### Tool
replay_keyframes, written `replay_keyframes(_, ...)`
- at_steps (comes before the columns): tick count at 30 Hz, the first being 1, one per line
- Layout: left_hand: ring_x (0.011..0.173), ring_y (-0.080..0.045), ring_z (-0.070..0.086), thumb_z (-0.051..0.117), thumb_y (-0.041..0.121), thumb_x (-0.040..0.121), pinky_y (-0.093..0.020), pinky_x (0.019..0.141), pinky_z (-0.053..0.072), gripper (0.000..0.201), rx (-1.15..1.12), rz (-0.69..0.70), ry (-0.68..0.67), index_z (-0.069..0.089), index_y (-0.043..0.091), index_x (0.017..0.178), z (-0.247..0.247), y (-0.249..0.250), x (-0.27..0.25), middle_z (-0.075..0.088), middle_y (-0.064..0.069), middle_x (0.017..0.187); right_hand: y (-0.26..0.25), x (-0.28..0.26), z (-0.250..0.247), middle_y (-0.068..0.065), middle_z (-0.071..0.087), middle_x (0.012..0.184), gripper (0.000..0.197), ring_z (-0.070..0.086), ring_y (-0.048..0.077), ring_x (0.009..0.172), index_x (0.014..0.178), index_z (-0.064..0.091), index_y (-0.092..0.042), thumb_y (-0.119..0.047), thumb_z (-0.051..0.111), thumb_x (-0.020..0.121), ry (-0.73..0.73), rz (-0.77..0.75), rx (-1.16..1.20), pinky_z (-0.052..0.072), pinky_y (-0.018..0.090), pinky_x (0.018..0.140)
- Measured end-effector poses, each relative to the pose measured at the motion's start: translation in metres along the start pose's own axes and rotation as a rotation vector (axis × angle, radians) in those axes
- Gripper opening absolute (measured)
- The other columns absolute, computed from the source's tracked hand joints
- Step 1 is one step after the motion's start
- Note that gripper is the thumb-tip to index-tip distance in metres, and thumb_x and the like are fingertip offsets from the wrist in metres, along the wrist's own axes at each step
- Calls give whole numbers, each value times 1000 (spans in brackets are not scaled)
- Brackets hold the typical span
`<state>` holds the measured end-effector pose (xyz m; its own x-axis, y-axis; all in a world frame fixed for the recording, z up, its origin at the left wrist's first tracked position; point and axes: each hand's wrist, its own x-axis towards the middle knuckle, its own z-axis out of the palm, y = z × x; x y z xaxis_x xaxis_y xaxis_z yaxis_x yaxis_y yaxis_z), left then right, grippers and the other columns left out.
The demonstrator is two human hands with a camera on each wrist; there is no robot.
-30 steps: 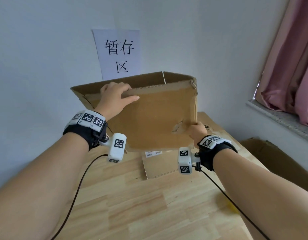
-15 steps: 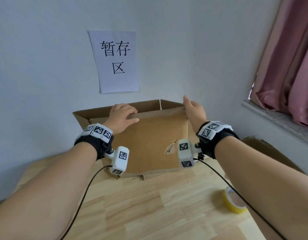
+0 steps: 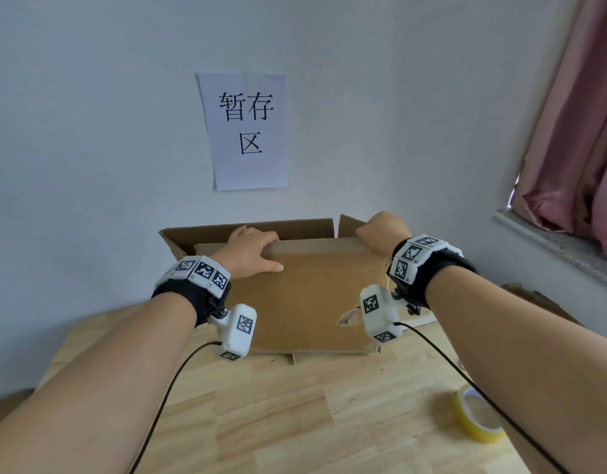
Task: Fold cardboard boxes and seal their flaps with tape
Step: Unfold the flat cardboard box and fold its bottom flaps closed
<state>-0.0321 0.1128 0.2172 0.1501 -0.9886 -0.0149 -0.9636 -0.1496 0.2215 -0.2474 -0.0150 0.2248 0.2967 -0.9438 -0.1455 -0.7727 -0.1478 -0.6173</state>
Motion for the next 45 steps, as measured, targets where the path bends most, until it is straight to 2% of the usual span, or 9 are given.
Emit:
replay_keyframes(5, 91, -25, 45, 62, 42, 87, -32, 74, 33, 25, 40, -15, -84, 42, 27, 92, -6, 3, 2, 45, 9, 73, 2, 1, -3, 4, 51, 72, 19, 46, 18, 59, 70, 50, -8, -19, 54, 85, -6, 17, -1, 34, 23, 49)
replay_keyframes(15, 69, -18, 44, 64, 17, 87, -27, 57, 29, 36, 57, -58, 19, 35, 26, 67, -30, -11, -5, 47, 6, 69, 10, 4, -5, 6, 45, 63, 36, 42, 19, 53, 63, 38, -9, -27, 47, 93, 138, 162, 315, 30, 26, 46)
replay_keyframes(21, 61, -8, 37, 66, 16, 86, -24, 54, 27, 37, 33, -73, -53, 35, 25, 67, -24, -14, -12, 43, 7, 70, 18, 5, -6, 7, 52, 77, 22, 52, 25, 79, 81, 55, -2, -19, 47, 92, 271, 211, 554, 42, 29, 70)
replay_keyframes(24, 61, -8, 39, 63, 14, 87, -24, 55, 29, 35, 53, -95, -65, 36, 25, 68, -24, -12, -9, 44, 7, 71, 17, 5, -1, 14, 58, 95, 27, 52, 26, 83, 104, 59, 3, -18, 46, 92, 257, 220, 530, 43, 30, 73)
replay_keyframes(28, 69, -14, 44, 56, 11, 90, -23, 56, 31, 33, 76, -100, -107, 37, 29, 70, -14, -7, -5, 44, 9, 72, 28, 5, 2, 21, 61, 112, 33, 57, 31, 91, 110, 59, 4, -21, 46, 93, 279, 248, 509, 47, 36, 82)
replay_keyframes(33, 98, -12, 54, 59, 24, 89, -26, 83, 42, 16, -100, -89, -113, 57, 34, 101, -6, -2, -3, 58, 13, 102, 38, 1, 1, 18, 60, 102, 31, 55, 29, 89, 109, 59, 3, -19, 45, 93, 282, 298, 542, 47, 35, 83)
replay_keyframes(39, 133, -11, 27, 56, 60, 84, -39, 113, 23, 59, -197, -68, -209, 36, 43, 137, 18, -7, -10, 37, 15, 141, 42, -3, 2, 10, 53, 88, 32, 50, 28, 85, 114, 57, 2, -19, 45, 93, 281, 348, 636, 42, 34, 78)
replay_keyframes(42, 138, -11, 22, 44, 71, 82, -44, 116, 16, 60, -217, -52, -171, 34, 47, 136, 28, -10, -9, 32, 16, 146, 42, -2, 3, 10, 51, 94, 33, 53, 29, 89, 115, 56, 2, -20, 45, 93, 300, 338, 667, 44, 35, 82)
replay_keyframes(45, 130, -14, 34, 55, 54, 88, -40, 111, 28, 47, -209, -56, -144, 40, 41, 130, 27, -8, -8, 45, 11, 133, 43, 0, 7, 9, 52, 89, 26, 50, 23, 75, 104, 58, -1, -21, 45, 92, 294, 318, 716, 40, 31, 73)
